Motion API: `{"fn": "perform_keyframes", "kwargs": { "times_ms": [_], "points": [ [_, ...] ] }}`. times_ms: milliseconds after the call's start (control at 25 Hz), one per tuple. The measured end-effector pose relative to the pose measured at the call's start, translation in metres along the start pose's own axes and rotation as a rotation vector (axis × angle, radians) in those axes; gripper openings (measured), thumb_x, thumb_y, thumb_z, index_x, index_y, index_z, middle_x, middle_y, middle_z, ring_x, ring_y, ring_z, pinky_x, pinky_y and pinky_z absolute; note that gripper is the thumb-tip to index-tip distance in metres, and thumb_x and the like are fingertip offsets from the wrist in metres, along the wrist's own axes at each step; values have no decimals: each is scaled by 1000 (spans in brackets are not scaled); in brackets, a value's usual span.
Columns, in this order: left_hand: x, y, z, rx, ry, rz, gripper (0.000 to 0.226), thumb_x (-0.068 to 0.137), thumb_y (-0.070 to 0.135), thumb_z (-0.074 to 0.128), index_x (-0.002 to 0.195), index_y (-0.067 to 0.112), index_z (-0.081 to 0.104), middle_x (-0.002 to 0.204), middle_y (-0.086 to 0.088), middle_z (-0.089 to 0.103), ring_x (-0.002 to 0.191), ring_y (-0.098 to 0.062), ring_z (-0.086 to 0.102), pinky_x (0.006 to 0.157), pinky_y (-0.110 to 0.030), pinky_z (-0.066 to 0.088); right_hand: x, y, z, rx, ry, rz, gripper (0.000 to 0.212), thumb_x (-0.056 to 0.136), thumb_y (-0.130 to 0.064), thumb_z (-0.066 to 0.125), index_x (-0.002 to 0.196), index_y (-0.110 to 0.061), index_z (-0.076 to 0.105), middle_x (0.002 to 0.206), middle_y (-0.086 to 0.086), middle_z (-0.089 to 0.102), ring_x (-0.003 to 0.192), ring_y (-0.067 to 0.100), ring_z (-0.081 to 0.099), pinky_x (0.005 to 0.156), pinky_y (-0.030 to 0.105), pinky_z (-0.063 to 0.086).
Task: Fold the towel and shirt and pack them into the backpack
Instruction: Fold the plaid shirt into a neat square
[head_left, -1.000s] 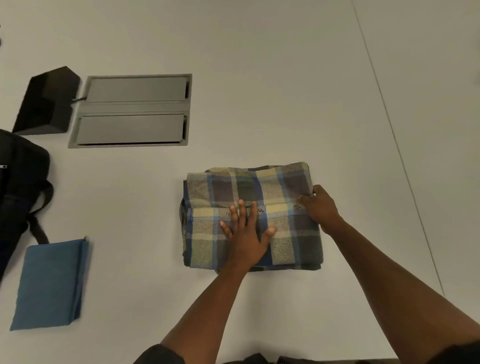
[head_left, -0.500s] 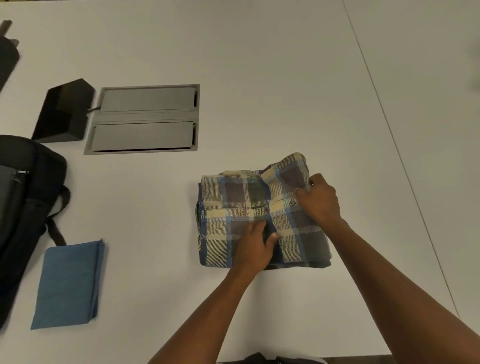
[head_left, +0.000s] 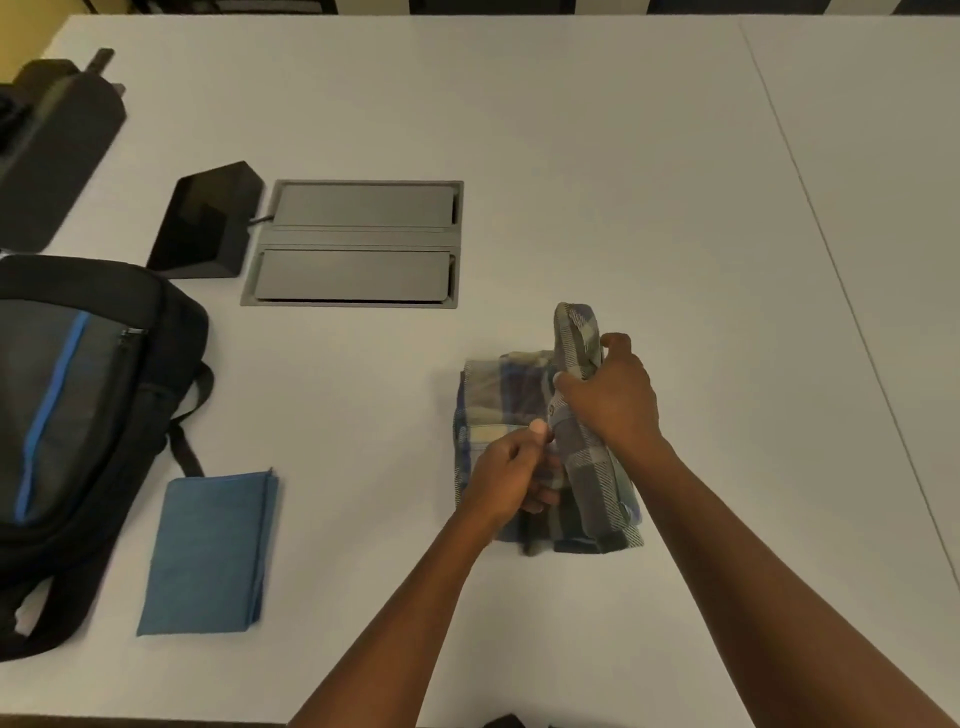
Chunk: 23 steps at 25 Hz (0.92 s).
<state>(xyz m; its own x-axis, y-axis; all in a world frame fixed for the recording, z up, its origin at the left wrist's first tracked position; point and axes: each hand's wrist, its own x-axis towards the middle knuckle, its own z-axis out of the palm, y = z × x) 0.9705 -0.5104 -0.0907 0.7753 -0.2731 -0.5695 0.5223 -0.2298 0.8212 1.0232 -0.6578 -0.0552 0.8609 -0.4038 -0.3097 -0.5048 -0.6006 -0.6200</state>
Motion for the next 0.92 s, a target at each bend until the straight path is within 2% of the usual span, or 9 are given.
{"fn": "perform_keyframes", "kwargs": {
  "times_ms": [200,320,440,480,560,640,760,840,920],
  "points": [
    [-4,-11,-35,63,-57,-54,61,81,65,64,126,24,58,114,3,70,90,-19,72,79,-32,61,-22,-30,41,53,-1,-72,63,84,-33,70,137,-15,41,126,5,58,106,22,59,79,29,45],
    [3,-28,-57,152,68,-64,32,88,40,67,114,22,64,104,2,71,93,-18,68,85,-42,59,-31,-38,63,199,-111,-101,50,91,-27,65,135,-17,44,122,2,60,103,16,58,81,28,48],
    [14,-48,-80,169,163,-88,21,89,30,62,107,19,66,97,1,72,88,-20,68,82,-47,59,-39,-21,78,311,-103,-190,45,93,-25,65,135,-22,49,129,-3,60,111,15,60,82,19,54],
    [17,-54,-85,200,177,-97,20,90,29,61,106,18,66,97,0,71,87,-20,67,83,-46,59,-39,-12,83,270,-53,-249,45,93,-23,64,136,-23,50,133,-3,59,116,16,58,87,21,53],
    [20,-63,-89,317,206,-139,20,92,31,61,108,18,62,104,-3,69,87,-18,64,84,-39,58,-33,10,95,93,9,-343,53,92,-31,62,142,-22,46,146,0,50,132,21,47,105,42,46],
    [19,-70,-87,447,310,-151,37,93,31,62,127,18,54,126,-6,62,103,-21,61,88,-35,53,-22,27,105,-173,-49,-345,70,90,-49,51,152,-24,30,160,3,28,147,26,25,117,56,25],
    [17,-63,-71,641,572,210,63,96,22,58,152,21,29,160,-4,28,144,-25,34,110,-38,38,-13,41,120,-417,-118,-315,78,92,-65,28,157,-29,4,166,-1,-4,152,25,-5,118,56,1],
    [27,-52,-53,784,497,470,61,102,26,48,156,21,21,165,-4,15,151,-23,16,119,-39,21,-12,48,127,-427,-121,-313,73,98,-62,26,157,-32,-3,165,-4,-12,151,23,-14,118,55,-4],
    [40,-56,-39,964,330,517,59,105,37,33,158,24,9,166,-2,3,153,-22,0,123,-46,10,-10,56,132,-408,-158,-308,69,101,-56,29,156,-33,-6,164,-5,-15,150,21,-19,120,54,-5]
  ]
}}
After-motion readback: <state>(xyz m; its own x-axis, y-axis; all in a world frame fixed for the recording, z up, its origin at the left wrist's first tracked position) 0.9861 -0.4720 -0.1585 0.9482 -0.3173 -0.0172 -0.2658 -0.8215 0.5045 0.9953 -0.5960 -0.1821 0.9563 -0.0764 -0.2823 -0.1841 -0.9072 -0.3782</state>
